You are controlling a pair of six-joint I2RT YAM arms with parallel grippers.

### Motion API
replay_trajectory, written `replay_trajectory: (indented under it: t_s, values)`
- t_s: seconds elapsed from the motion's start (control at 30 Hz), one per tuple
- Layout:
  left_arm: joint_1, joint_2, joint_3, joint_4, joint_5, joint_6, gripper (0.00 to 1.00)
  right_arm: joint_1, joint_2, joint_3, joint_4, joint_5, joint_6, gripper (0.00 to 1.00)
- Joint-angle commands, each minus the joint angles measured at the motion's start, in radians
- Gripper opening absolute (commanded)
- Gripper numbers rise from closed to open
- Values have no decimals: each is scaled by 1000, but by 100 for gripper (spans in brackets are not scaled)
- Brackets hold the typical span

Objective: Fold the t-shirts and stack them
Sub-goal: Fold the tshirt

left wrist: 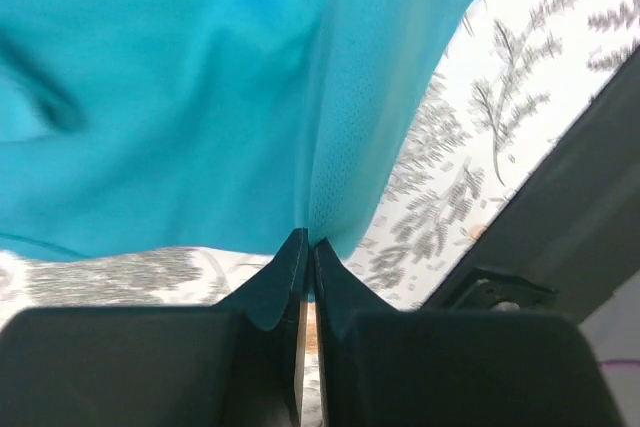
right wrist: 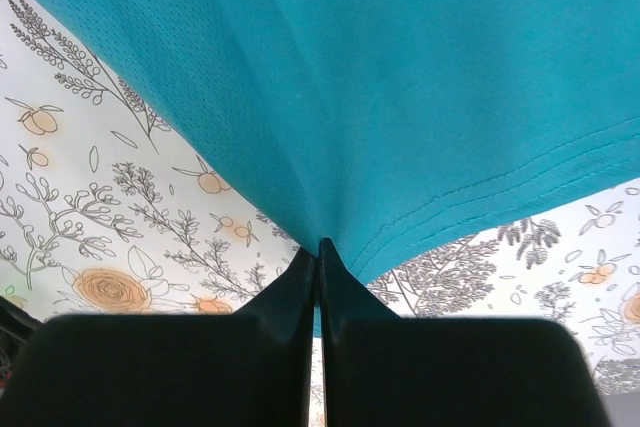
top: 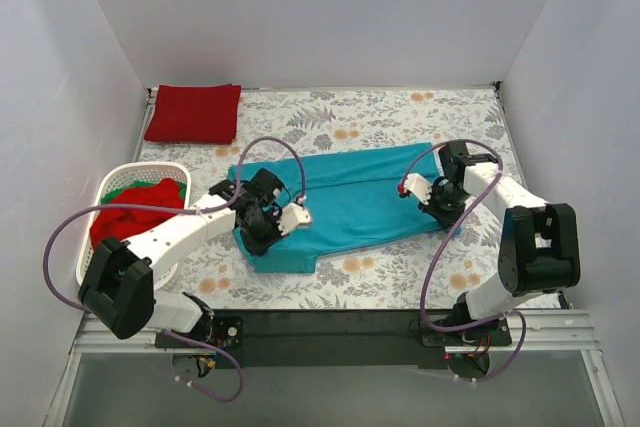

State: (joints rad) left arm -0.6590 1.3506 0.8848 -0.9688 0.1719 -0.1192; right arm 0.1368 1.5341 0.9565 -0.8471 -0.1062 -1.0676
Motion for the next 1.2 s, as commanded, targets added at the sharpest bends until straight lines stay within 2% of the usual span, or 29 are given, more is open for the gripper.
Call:
replay_trajectory:
  t_s: [0.0,0.27,0.53,0.8,1.17]
  values:
    - [53,27,121,-74,47,78,0,-5,23,88,-82,-29,-69,1]
    - [209,212,324,-108,80,190,0,-9,150,240,-136,-35,-112,1]
    - [263,402,525,-128,89,248,0,-17,308,421,-179,-30,-147,1]
    - [320,533,651,-143,90,282,0,-17,449,611,-231,-23,-178,1]
    - [352,616,732,-159,92,291,0,-19,557,744,-250,-15,-196,1]
